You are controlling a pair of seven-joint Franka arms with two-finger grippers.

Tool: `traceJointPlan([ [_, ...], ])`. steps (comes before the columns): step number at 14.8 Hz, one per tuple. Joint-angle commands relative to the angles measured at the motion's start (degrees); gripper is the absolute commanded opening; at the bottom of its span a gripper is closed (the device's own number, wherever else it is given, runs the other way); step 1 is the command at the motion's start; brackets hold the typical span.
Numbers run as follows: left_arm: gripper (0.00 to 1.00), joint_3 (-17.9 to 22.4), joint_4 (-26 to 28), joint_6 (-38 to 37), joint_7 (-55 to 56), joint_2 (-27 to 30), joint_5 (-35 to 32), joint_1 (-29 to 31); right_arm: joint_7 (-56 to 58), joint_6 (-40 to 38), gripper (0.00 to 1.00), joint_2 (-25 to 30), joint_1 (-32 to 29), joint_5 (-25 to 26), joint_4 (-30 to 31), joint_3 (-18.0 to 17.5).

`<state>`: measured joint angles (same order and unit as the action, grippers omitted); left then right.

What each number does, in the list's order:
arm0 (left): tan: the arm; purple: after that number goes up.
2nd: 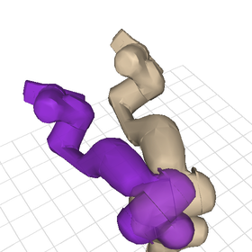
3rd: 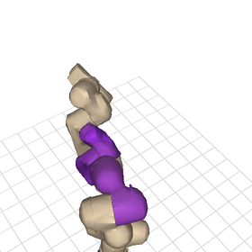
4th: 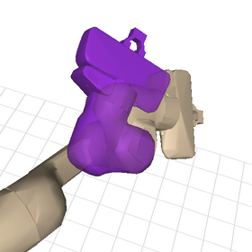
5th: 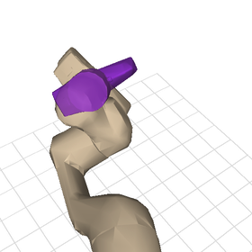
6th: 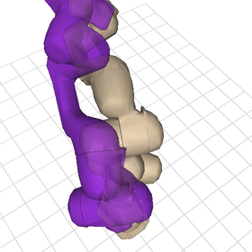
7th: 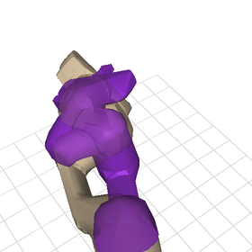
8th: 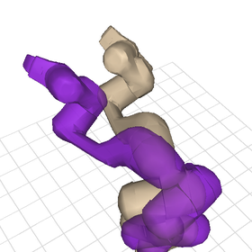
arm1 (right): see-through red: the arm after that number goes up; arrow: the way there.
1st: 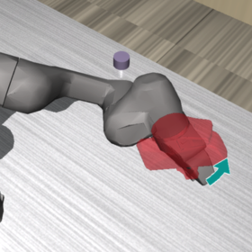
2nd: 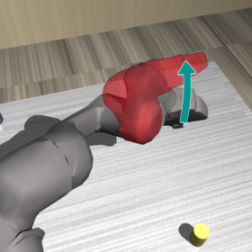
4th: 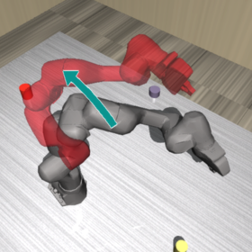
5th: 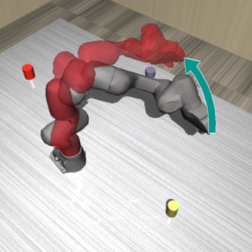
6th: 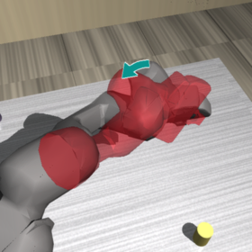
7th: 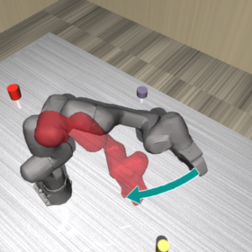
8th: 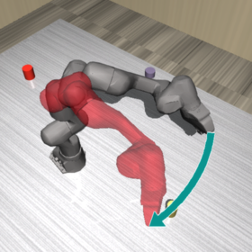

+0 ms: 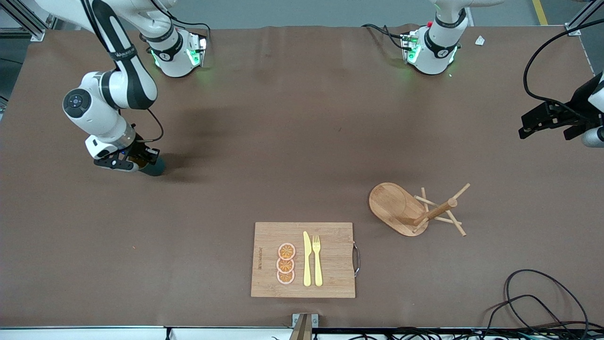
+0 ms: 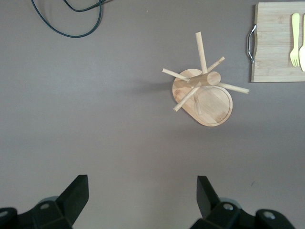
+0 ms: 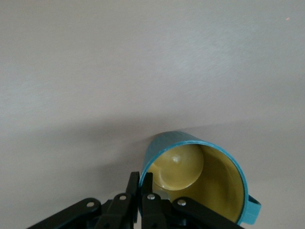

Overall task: Pass cup and hang on rack
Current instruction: 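Carry the teal mug with the right gripper toward the table middle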

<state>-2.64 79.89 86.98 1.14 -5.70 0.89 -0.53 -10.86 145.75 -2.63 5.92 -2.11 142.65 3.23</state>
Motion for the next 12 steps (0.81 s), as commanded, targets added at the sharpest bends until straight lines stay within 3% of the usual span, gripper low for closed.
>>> traceJointPlan([
  [1, 1.00, -0.08, -0.26, 0.47, -0.17, 0.51, -0.54, 0.18, -8.96, -5.37, 0.00, 6.04, 7.24, -1.06, 0.18, -0.15],
  [3, 1.00, 0.00, -0.35, 0.56, -0.08, 0.51, -0.63, 0.09, -22.11, -5.30, 0.00, 6.93, 15.83, -1.06, -0.17, -0.24],
  [6, 1.00, -0.08, -0.26, 0.56, -0.26, 0.42, -0.45, 0.09, -44.88, -5.56, 0.00, 5.71, 29.99, -1.06, -5.60, -0.24],
  [9, 1.00, -0.08, -0.17, 0.56, -0.08, 0.25, -0.36, 0.26, -62.12, -6.87, 0.00, -3.49, 41.42, -0.97, -14.90, -0.15],
  [12, 1.00, 0.09, 0.00, 1.17, -0.08, 0.25, 0.94, 0.44, -72.79, -10.39, 0.00, -12.99, 46.80, -0.36, -26.07, -0.06],
])
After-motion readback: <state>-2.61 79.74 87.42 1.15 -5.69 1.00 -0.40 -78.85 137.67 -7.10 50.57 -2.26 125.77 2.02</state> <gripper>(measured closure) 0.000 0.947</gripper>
